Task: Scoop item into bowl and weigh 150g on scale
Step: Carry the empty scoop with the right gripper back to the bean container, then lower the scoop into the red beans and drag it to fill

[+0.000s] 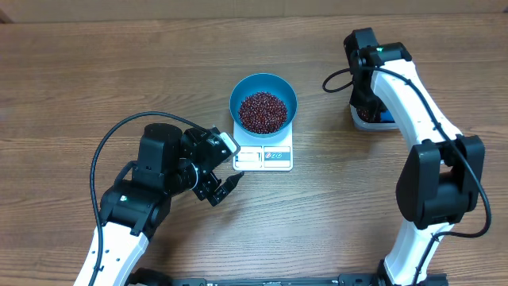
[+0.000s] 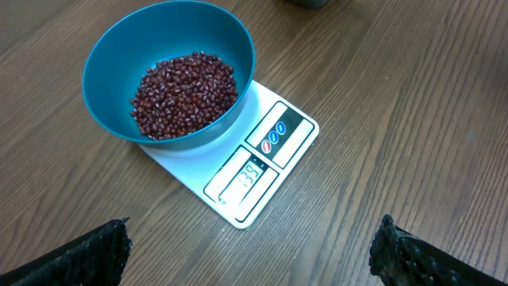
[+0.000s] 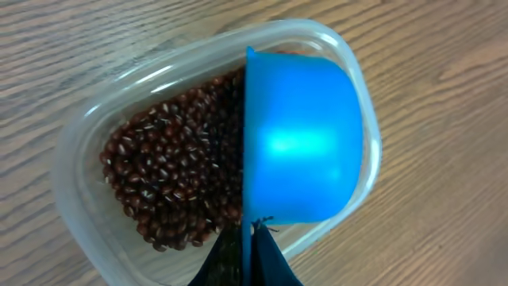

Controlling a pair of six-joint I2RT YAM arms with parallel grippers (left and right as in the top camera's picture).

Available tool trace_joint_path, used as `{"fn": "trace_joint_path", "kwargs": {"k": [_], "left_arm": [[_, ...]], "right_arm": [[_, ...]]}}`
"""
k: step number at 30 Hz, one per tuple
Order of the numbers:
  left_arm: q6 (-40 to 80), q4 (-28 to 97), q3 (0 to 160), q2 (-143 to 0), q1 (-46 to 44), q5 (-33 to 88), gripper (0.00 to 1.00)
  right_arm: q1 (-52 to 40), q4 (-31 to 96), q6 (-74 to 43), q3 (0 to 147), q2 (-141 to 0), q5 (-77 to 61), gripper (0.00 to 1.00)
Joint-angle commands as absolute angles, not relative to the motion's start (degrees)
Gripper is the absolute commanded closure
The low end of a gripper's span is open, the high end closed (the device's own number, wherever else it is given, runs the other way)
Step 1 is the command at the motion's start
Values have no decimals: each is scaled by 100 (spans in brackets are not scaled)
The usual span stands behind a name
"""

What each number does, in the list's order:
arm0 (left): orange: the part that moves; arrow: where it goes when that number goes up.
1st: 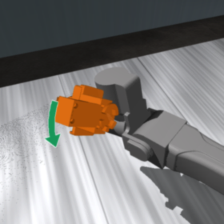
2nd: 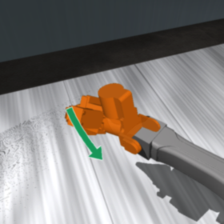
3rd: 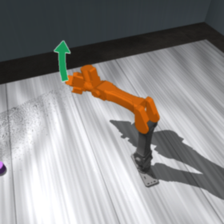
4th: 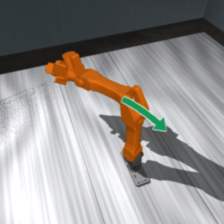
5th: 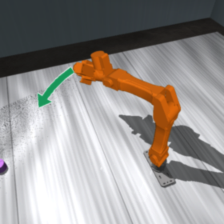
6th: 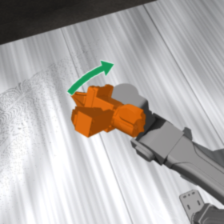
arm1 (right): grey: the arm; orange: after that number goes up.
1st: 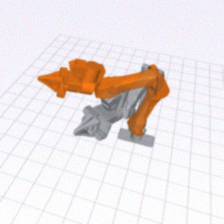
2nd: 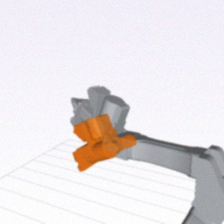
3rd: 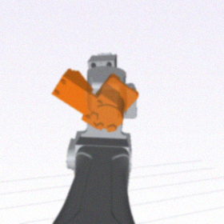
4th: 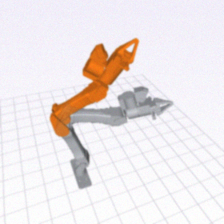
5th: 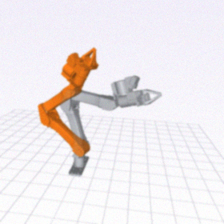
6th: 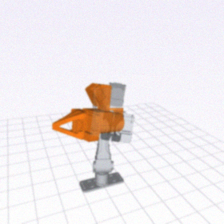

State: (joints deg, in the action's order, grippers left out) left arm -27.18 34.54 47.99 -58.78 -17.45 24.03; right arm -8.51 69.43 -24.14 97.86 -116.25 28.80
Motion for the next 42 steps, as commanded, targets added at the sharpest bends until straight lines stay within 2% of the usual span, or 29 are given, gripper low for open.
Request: {"fn": "trace_joint_path", "kwargs": {"k": [1,22,35,42], "left_arm": [[-2700,3448,4770,-5887,-1691,2508,0],[-2700,3448,4770,-5887,-1691,2508,0],[-2698,3448,4770,-5887,-1691,2506,0],[-2700,3448,4770,-5887,-1691,2508,0]], "right_arm": [[-801,6862,-2217,9776,-11620,2604,96],[-801,6932,-1485,9786,-11616,1050,96],[-556,6849,-1446,9922,-11362,825,96],[-123,6779,-851,9968,-11330,-558,96]]}}
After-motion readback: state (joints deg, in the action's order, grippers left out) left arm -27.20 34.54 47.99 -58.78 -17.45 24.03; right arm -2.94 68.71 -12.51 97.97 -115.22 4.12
